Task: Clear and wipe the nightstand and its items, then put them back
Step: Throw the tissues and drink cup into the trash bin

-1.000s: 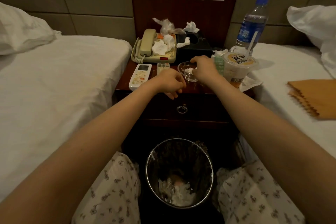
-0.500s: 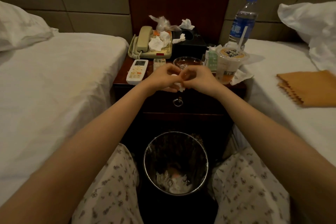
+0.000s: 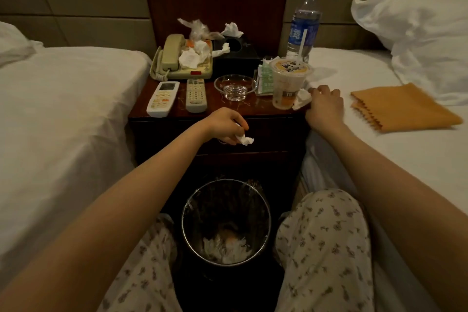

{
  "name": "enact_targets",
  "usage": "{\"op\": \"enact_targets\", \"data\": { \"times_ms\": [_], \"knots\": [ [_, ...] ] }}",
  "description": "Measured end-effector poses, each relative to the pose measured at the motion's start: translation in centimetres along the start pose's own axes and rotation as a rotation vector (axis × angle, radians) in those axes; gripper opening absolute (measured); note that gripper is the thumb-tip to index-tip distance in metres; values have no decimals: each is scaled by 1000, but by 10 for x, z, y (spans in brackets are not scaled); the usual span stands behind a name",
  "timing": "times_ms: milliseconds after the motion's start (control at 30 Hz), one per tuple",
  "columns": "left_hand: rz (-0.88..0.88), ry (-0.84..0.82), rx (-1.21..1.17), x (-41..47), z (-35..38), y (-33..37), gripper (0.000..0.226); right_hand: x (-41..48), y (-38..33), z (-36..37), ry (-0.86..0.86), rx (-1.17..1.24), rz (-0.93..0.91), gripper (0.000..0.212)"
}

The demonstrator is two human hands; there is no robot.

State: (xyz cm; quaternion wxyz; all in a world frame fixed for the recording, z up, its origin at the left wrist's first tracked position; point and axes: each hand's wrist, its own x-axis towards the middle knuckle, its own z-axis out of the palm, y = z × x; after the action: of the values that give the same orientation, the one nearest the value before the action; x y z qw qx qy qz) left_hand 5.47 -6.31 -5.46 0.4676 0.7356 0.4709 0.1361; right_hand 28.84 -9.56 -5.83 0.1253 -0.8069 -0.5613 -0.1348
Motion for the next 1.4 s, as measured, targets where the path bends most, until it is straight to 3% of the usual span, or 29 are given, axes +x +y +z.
{"op": "enact_targets", "data": {
  "times_ms": [133,300,367,533,600,700,733,833,867,933,967,1000,1100,1167,1400],
  "knots": [
    [-6,-16,23,1,5,-1,16,7,4,5,32,-141,-115,32],
    [-84,-115,134,-1,9,-10,11,-17,-7,-13,155,320,86,28],
    [-174,-201,230,-3,13,-19,11,-42,-19,-13,98,374,-13,30],
    [-354,-321,502,-10,28,-41,37,-81,-53,15,-513,347,-435,14],
    [-304,-267,551,-12,26,-39,37,-84,-63,26,-698,371,-462,12],
    [-240,-166,399,-6,17,-25,31,-78,-65,27,-1045,518,-280,43],
    [-212,-134,296,-3,14,-18,29,-72,-61,26,-993,580,-227,42],
    [-64,20,34,8,9,12,25,-44,-43,16,-285,765,88,14],
    [-11,72,-28,13,8,24,24,-34,-37,8,-94,875,254,17],
    [73,166,-85,22,10,48,29,-15,-25,-9,87,1056,485,13],
    [103,210,-85,28,11,58,34,-5,-19,-16,86,1111,525,11],
    [125,241,-84,34,12,67,40,3,-15,-25,38,1124,521,24],
    [150,238,-115,46,14,86,57,17,-10,-40,-153,1112,376,61],
    [148,230,-147,49,17,90,62,16,-15,-43,-190,1137,259,70],
    [244,382,-414,1,22,74,48,-19,-42,-47,-28,1365,120,47]
  ]
}}
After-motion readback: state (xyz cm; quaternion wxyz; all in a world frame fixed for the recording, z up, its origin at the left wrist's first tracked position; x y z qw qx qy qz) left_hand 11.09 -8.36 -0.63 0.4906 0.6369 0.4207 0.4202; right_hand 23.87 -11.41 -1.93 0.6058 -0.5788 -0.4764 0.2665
